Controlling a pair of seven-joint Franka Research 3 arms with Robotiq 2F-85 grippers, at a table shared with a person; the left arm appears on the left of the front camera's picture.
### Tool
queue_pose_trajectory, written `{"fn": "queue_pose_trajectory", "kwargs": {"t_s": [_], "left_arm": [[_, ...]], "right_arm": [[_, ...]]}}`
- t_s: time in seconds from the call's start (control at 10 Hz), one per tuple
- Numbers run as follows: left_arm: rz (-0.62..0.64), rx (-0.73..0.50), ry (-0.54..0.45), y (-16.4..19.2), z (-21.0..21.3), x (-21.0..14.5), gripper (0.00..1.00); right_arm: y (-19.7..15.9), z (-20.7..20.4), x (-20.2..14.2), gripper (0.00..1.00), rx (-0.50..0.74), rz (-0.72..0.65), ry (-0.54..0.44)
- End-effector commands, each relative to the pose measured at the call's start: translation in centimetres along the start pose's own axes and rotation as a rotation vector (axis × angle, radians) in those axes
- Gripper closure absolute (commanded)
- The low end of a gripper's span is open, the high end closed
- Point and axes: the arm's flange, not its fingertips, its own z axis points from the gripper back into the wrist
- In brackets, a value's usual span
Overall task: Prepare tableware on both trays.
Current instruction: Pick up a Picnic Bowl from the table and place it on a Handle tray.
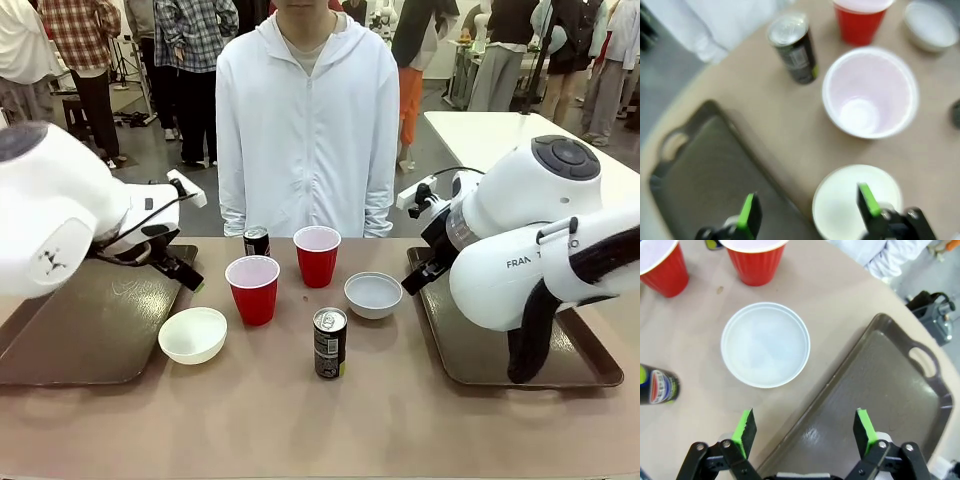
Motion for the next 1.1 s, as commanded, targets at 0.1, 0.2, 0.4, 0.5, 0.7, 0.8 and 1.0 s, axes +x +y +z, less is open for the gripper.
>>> {"fn": "queue_pose_trajectory", "kwargs": {"t_s": [0.1,0.2,0.4,0.5,0.7,0.8,1.0], "left_arm": [[-0.002,-0.081,0.085,-1.7,10.1,-4.1,0.0],[0.029,-0.007,0.109,1.0,11.3,-6.9,0.0],[0.08,-0.008,0.189,3.6,9.8,-7.7,0.0],[0.085,-0.073,0.196,8.1,7.5,-9.7,0.0],[0.236,-0.396,0.114,17.0,4.4,-11.6,0.0],[0.305,-0.556,0.048,21.2,3.6,-13.0,0.0],[0.404,-0.752,-0.1,29.1,3.6,-16.6,0.0]], "right_arm": [[4.2,8.5,-4.6,0.0,0.044,0.034,0.102],[5.5,10.9,-6.6,0.0,0.037,0.023,0.118],[5.4,12.5,-11.1,0.0,0.05,-0.059,0.136],[4.1,12.5,-12.9,0.0,0.108,-0.119,0.098],[-2.3,12.3,-17.9,0.0,0.277,-0.287,-0.147],[-5.8,12.3,-20.8,0.0,0.3,-0.403,-0.23],[-9.2,13.1,-25.9,0.0,0.325,-0.527,-0.336]]}}
